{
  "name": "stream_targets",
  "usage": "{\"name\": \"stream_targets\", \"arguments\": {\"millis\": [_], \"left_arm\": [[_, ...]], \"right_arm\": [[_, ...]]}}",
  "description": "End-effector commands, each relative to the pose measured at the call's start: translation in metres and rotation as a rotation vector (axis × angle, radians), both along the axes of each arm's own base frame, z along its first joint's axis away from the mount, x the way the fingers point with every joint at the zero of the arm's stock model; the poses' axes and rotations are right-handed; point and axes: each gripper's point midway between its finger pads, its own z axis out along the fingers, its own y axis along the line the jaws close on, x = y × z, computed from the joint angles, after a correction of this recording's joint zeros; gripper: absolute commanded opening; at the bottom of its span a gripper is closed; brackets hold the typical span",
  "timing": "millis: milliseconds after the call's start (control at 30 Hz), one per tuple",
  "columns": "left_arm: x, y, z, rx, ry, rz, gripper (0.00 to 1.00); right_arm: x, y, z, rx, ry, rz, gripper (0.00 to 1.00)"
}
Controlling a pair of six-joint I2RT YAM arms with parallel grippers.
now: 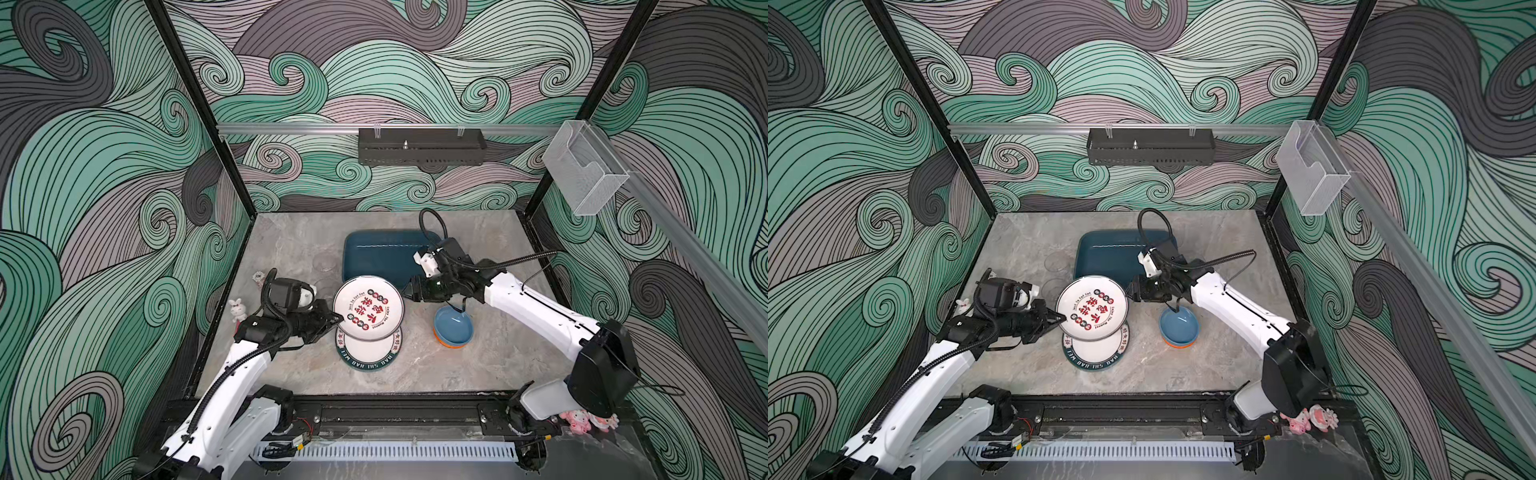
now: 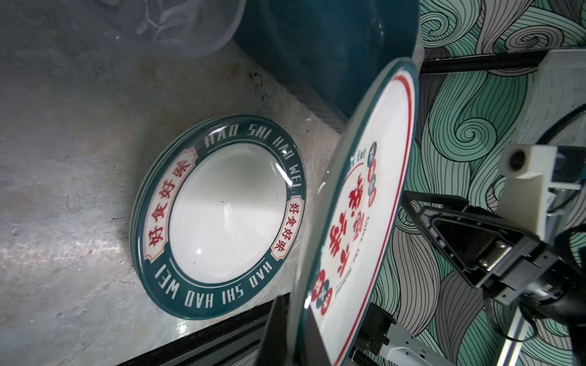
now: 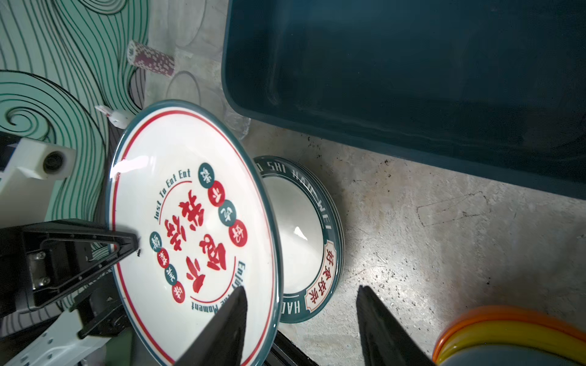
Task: Place the mixed dishes into the plastic bin
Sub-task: 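Lift the top printed plate with the right gripper while left holds lower plates, then carry the printed plate over the teal bin with right gripper while left draws back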
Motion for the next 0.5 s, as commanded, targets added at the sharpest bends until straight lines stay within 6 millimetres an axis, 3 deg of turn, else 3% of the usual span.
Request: {"name": "stream_targets", "arguments": {"millis": [0,200,467], "left_arm": [[0.019,-0.013,0.045,-0.084,-0.13,-0.025,0.0],[0.035,-0.021,0.06,-0.12,-0.163,-0.03,0.0],[0.048,-0.027,0.066,-0.14,-0.172,-0.039,0.0]], "right_arm": [[0.0,0.013,0.021,0.167,0.024,0.007,0.58],[0.008,0.021,0.032,0.318,0.057,-0.003,0.56],[0.016,0.029,0.043,0.422,0.073,-0.004,0.4]]}}
